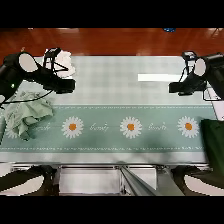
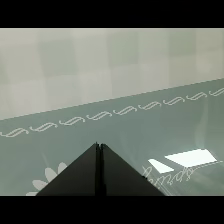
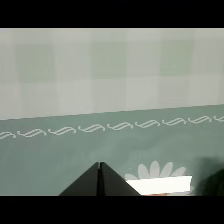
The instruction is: Fold the shirts.
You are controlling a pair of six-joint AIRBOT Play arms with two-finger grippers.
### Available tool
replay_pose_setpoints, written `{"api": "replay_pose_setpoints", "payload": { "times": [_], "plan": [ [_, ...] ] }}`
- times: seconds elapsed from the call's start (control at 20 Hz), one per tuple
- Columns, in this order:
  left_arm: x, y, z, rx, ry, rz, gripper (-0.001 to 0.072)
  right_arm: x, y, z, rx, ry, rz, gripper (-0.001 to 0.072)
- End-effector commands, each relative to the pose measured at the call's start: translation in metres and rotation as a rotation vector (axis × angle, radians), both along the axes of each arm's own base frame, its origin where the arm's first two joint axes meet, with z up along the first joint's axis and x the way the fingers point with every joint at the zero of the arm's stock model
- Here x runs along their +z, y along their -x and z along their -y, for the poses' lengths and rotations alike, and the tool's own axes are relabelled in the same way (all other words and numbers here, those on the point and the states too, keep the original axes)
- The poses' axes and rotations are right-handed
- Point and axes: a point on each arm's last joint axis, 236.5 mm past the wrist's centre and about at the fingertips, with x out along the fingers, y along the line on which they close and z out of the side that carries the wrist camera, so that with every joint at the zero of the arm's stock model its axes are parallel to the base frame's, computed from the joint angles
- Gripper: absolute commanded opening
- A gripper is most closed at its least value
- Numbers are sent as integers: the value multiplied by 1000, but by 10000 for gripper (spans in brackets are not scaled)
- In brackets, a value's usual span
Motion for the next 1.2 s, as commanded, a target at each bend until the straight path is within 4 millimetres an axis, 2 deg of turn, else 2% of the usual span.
{"api": "replay_pose_setpoints", "payload": {
  "times": [0.0, 0.6, 1.0, 1.1, 1.15],
  "plan": [
    [0, 0, 0, -1, 0, 1, 25, 0, 0, 0, 1, 0, -1, 22],
    [0, 0, 0, -1, 0, 1, 25, 0, 0, -1, 1, -1, 1, 22],
    [0, -1, 0, 0, 1, 4, 25, 5, -23, -5, 34, -13, 95, 22],
    [0, -5, 0, 5, 2, 17, 27, 5, -24, -5, 35, -13, 97, 24],
    [0, -8, 0, 7, 2, 27, 71, 5, -23, -5, 35, -13, 97, 63]
  ]
}}
